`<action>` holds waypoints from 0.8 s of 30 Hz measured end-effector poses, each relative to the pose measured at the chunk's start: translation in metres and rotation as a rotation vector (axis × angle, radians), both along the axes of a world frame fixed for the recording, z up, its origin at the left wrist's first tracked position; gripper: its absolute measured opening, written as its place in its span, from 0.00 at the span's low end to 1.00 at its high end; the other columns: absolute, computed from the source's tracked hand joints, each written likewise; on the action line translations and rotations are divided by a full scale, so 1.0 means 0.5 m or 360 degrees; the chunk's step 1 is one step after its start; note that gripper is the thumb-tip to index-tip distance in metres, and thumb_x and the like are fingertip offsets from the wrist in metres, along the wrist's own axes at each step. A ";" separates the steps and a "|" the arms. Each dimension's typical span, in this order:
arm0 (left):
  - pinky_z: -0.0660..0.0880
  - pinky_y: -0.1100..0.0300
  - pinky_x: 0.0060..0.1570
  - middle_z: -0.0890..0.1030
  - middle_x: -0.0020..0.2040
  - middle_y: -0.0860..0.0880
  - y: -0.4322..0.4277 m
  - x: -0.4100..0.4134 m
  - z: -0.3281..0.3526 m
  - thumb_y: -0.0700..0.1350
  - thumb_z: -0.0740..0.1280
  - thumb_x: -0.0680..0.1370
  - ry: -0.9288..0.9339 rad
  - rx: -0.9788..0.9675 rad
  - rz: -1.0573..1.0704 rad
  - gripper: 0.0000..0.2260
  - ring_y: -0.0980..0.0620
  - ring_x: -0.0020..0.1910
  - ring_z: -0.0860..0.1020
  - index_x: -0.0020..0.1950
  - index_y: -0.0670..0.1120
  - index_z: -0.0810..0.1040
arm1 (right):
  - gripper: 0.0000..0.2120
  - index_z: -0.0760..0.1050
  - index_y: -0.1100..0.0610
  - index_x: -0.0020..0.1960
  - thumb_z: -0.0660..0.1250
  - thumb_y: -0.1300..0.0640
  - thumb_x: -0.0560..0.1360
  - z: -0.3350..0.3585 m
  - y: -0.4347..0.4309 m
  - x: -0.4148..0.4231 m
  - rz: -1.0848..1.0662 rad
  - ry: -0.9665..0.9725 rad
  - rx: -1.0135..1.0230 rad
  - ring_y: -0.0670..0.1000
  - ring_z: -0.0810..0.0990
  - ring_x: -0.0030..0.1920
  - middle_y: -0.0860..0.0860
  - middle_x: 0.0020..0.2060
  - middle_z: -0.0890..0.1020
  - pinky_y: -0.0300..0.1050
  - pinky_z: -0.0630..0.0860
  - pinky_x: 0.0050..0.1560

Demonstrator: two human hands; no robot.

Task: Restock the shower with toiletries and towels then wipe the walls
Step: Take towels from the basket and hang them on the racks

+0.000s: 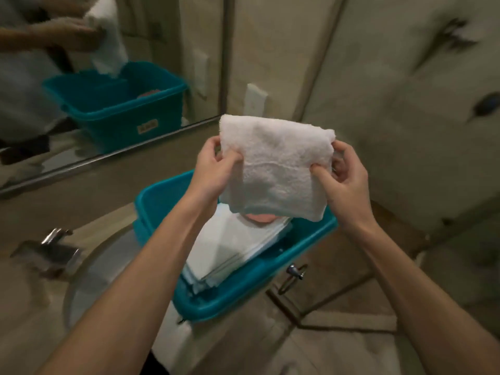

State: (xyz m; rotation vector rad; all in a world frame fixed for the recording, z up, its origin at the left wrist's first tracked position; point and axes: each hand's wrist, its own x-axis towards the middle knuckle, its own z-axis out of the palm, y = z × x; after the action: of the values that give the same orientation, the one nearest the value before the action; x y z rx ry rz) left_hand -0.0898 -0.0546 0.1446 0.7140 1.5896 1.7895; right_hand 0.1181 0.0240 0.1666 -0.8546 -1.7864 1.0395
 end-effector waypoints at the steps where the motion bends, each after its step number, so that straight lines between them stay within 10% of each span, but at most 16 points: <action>1: 0.77 0.70 0.39 0.83 0.49 0.55 0.017 0.027 0.015 0.36 0.67 0.78 0.0022 0.0030 -0.0077 0.14 0.66 0.41 0.81 0.63 0.44 0.75 | 0.17 0.74 0.53 0.64 0.69 0.65 0.77 0.012 -0.003 0.037 -0.0073 0.0035 0.0026 0.53 0.84 0.53 0.49 0.52 0.84 0.59 0.82 0.55; 13: 0.80 0.41 0.57 0.86 0.54 0.47 0.134 0.599 0.152 0.42 0.72 0.72 0.0071 0.0272 -0.1077 0.16 0.44 0.55 0.84 0.59 0.50 0.80 | 0.17 0.74 0.45 0.63 0.68 0.61 0.78 0.131 -0.154 0.627 -0.0955 0.0344 0.0053 0.49 0.83 0.46 0.53 0.49 0.86 0.48 0.80 0.44; 20: 0.80 0.56 0.38 0.86 0.52 0.45 0.091 0.967 0.177 0.32 0.69 0.73 0.0030 0.0278 -0.1630 0.17 0.44 0.49 0.85 0.56 0.50 0.80 | 0.11 0.77 0.44 0.56 0.67 0.59 0.78 0.151 -0.313 0.942 -0.1496 0.0463 0.0223 0.49 0.76 0.41 0.52 0.42 0.81 0.48 0.72 0.43; 24: 0.82 0.51 0.46 0.86 0.53 0.46 0.047 1.131 0.186 0.31 0.69 0.73 -0.0009 0.0272 -0.1932 0.18 0.44 0.53 0.85 0.58 0.48 0.80 | 0.17 0.76 0.45 0.57 0.66 0.65 0.77 0.159 -0.421 1.055 -0.1858 0.0372 0.0285 0.44 0.81 0.42 0.47 0.44 0.85 0.44 0.76 0.42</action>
State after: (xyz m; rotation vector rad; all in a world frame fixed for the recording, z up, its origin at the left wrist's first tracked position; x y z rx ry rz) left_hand 0.4759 -0.0310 0.2378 1.3520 0.6517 0.9744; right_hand 0.6458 -0.1866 0.2460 -1.3263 -0.8705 0.1820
